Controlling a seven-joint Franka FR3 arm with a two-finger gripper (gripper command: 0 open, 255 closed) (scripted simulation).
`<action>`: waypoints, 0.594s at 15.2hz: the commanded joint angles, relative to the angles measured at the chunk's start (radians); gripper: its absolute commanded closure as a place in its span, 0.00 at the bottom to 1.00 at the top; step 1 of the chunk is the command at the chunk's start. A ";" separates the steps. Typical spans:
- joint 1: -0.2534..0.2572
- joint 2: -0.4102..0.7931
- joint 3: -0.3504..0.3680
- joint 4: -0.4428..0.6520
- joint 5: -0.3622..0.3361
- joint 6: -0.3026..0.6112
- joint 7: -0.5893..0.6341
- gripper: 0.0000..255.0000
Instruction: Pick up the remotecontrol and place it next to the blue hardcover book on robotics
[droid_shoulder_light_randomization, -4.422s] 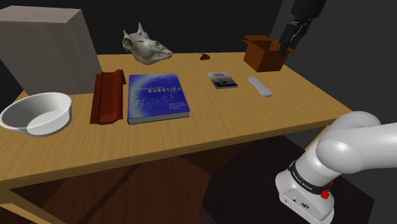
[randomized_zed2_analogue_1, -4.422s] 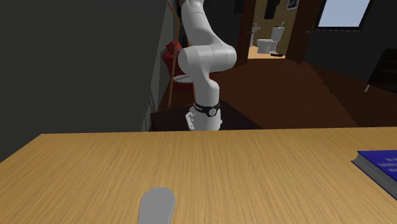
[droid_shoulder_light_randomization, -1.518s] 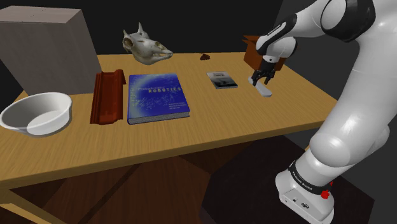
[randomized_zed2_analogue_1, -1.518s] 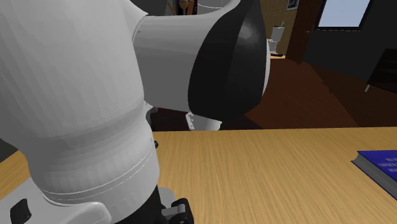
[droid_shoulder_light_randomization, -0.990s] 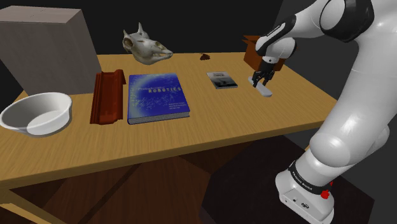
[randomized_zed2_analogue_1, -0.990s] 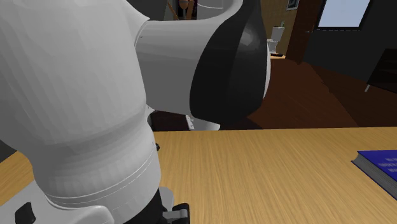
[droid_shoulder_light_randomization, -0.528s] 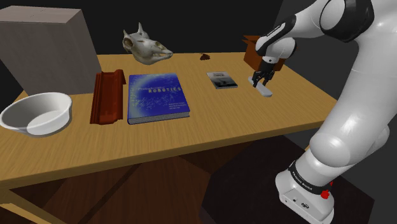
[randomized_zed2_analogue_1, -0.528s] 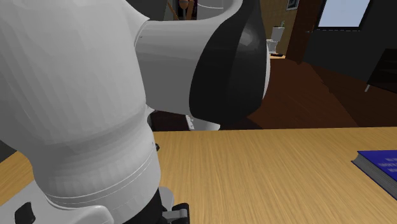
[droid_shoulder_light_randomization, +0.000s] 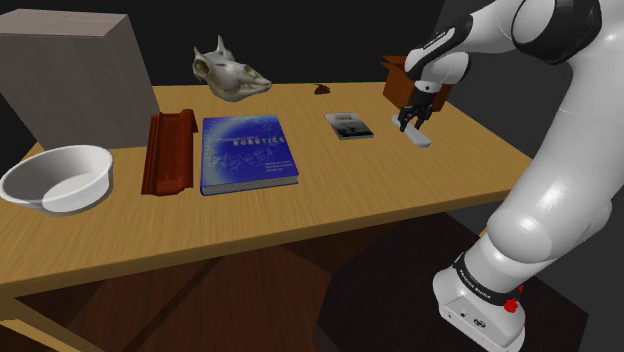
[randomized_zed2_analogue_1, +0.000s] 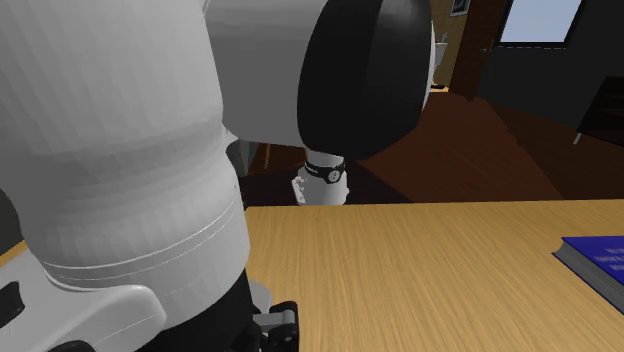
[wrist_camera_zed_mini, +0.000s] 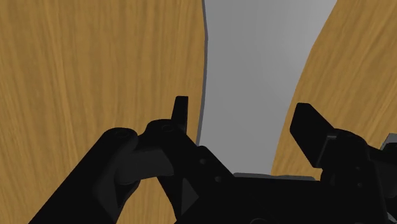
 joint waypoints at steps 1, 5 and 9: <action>0.002 -0.017 -0.004 0.010 -0.010 -0.025 0.005 1.00; 0.006 -0.046 -0.010 0.030 -0.029 -0.072 0.018 1.00; 0.010 -0.073 -0.014 0.054 -0.045 -0.119 0.030 1.00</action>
